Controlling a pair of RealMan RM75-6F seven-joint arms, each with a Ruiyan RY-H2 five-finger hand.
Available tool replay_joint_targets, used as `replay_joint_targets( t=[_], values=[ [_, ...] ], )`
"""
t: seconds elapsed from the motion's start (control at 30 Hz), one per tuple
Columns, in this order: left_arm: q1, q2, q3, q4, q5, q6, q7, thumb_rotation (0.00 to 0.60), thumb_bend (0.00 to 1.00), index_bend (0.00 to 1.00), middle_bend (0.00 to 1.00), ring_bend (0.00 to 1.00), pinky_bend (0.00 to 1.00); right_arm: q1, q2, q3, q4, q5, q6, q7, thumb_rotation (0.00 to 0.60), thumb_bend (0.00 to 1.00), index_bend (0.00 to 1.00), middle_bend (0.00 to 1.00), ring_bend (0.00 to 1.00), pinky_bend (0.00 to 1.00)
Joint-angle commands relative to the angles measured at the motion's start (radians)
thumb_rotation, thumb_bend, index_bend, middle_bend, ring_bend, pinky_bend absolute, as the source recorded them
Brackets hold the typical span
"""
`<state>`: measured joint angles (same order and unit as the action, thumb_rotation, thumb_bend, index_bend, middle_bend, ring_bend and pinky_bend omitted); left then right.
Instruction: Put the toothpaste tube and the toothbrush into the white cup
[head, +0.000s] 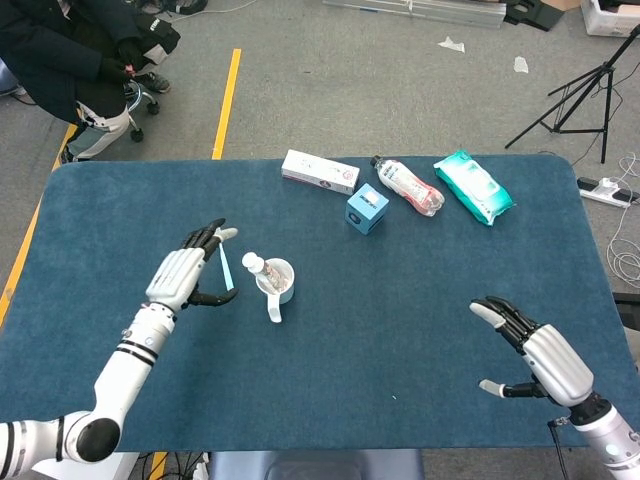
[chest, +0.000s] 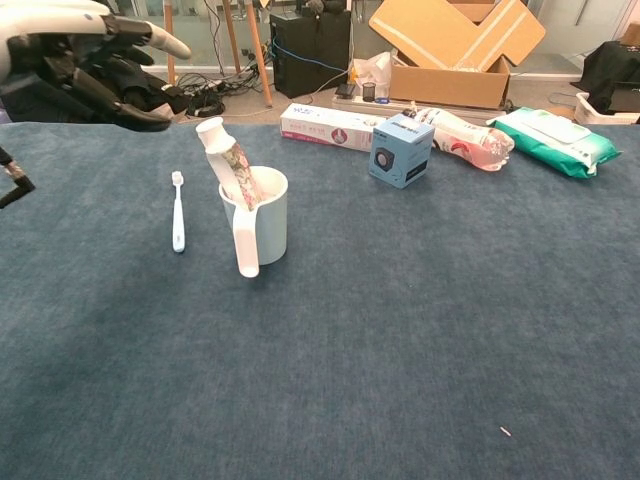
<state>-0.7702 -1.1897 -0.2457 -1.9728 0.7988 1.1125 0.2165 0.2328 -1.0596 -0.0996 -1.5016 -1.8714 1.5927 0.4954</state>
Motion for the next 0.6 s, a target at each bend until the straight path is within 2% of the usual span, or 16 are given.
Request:
replay_joint_targets(
  t=[0.03,0.17,0.33,0.5,0.6],
  values=[
    [0.056,0.070,0.038,-0.024,0.054,0.026,-0.001,0.600,0.27,0.12,0.00,0.00,0.00,-0.001,0.000,0.000,-0.001,-0.001,0.001,-0.003,0.600,0.01,0.01,0.14,0.09,0.40],
    [0.107,0.132,0.080,-0.002,0.097,0.009,-0.033,0.600,0.36,0.13,0.00,0.00,0.00,-0.003,-0.001,0.000,-0.003,0.001,0.003,-0.011,0.600,0.01,0.01,0.14,0.09,0.40],
    [0.139,0.167,0.116,0.057,0.129,-0.055,-0.082,0.600,0.45,0.14,0.00,0.00,0.00,-0.004,-0.002,0.003,-0.006,0.007,0.004,-0.017,0.600,0.01,0.01,0.14,0.09,0.40],
    [0.141,0.157,0.128,0.140,0.155,-0.110,-0.103,0.600,0.66,0.14,0.00,0.00,0.00,-0.003,-0.004,0.006,-0.008,0.015,-0.004,-0.021,0.600,0.01,0.01,0.14,0.09,0.40],
    [0.124,0.146,0.126,0.186,0.137,-0.161,-0.106,0.600,0.73,0.14,0.00,0.00,0.00,-0.002,-0.002,0.007,-0.009,0.016,-0.005,-0.020,0.600,0.01,0.01,0.14,0.09,0.40]
  ],
)
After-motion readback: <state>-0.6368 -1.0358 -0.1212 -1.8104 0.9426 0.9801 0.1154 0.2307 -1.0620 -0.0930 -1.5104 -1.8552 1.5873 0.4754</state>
